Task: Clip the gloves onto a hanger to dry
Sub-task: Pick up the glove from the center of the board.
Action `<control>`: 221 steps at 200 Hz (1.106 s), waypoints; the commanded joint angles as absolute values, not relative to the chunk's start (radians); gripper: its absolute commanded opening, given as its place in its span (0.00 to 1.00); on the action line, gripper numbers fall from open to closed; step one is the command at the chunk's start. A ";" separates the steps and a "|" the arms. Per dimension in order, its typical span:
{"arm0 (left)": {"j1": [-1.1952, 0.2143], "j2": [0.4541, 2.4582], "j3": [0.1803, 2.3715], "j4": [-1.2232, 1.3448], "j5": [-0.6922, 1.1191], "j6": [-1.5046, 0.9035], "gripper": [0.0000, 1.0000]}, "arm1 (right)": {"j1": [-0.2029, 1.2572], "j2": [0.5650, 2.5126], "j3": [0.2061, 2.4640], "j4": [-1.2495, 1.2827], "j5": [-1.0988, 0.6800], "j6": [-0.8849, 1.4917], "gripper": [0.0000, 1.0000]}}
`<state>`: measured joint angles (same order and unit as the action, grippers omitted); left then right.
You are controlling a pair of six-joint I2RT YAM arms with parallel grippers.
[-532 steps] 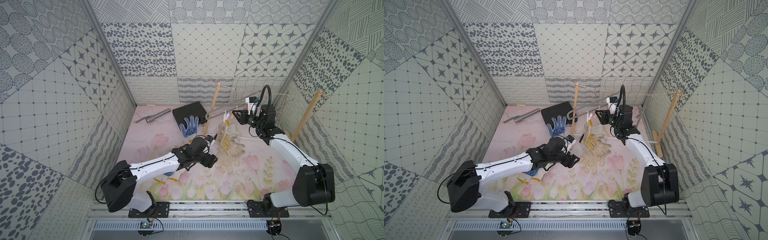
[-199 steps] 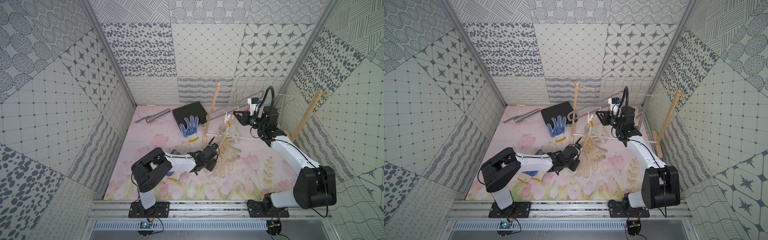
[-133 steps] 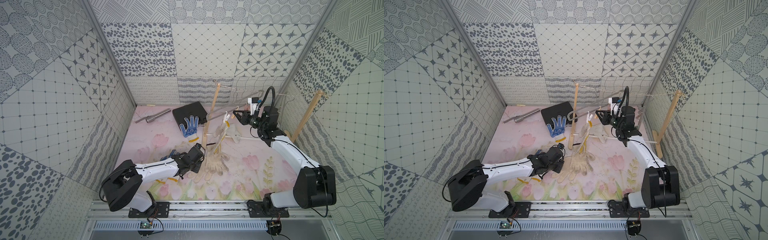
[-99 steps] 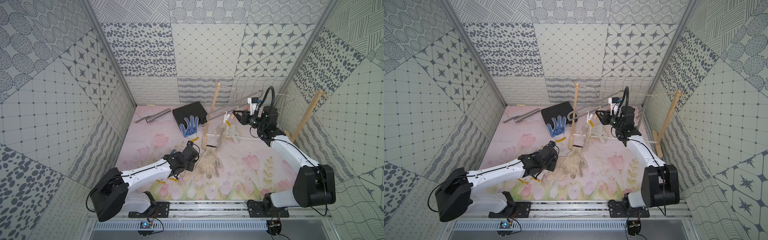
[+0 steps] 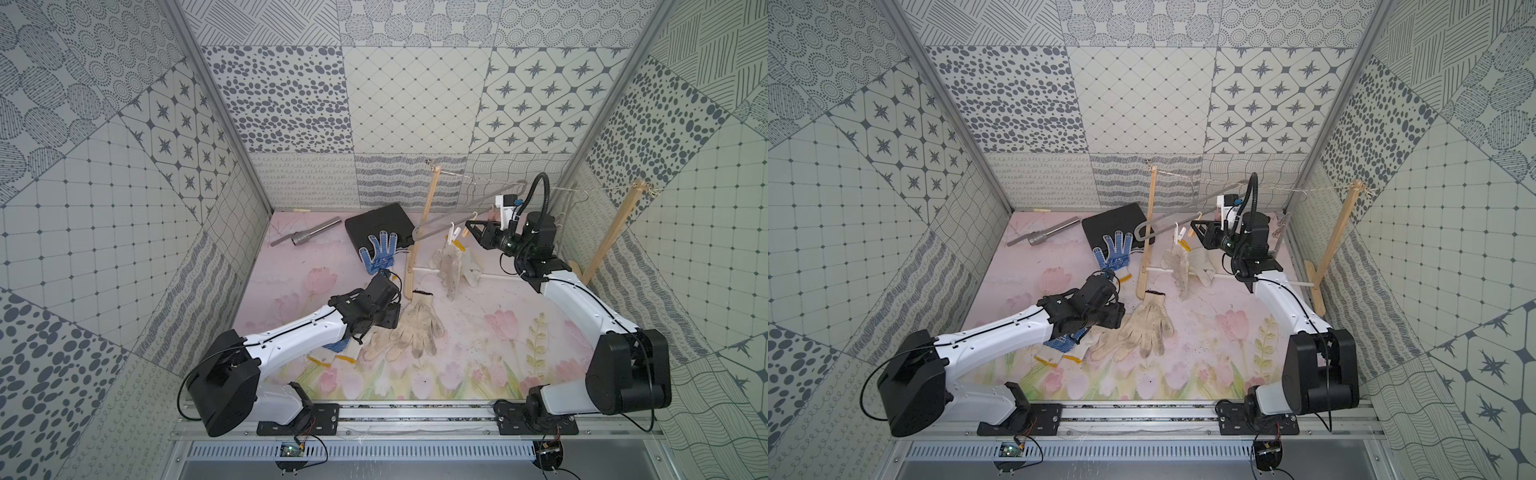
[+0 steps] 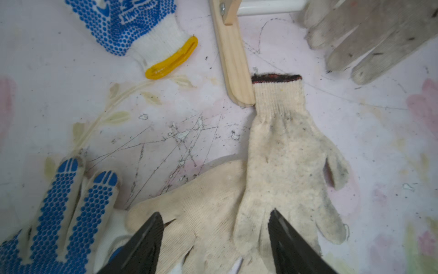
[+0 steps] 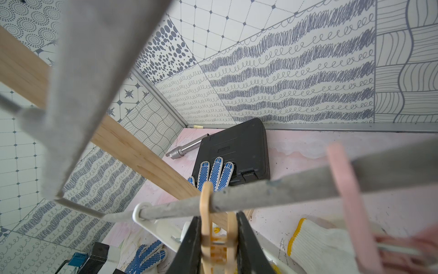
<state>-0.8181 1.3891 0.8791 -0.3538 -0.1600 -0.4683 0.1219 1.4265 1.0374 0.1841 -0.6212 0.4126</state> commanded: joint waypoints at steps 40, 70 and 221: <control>-0.814 1.676 1.093 -0.210 0.023 -0.463 0.57 | 0.119 1.410 1.010 0.270 -0.635 0.417 0.16; -0.811 1.762 1.154 -0.209 0.061 -0.466 0.47 | 0.118 1.404 1.002 0.273 -0.638 0.417 0.16; -0.787 1.925 1.274 -0.377 0.002 -0.485 0.41 | 0.117 1.380 0.996 0.260 -0.630 0.399 0.16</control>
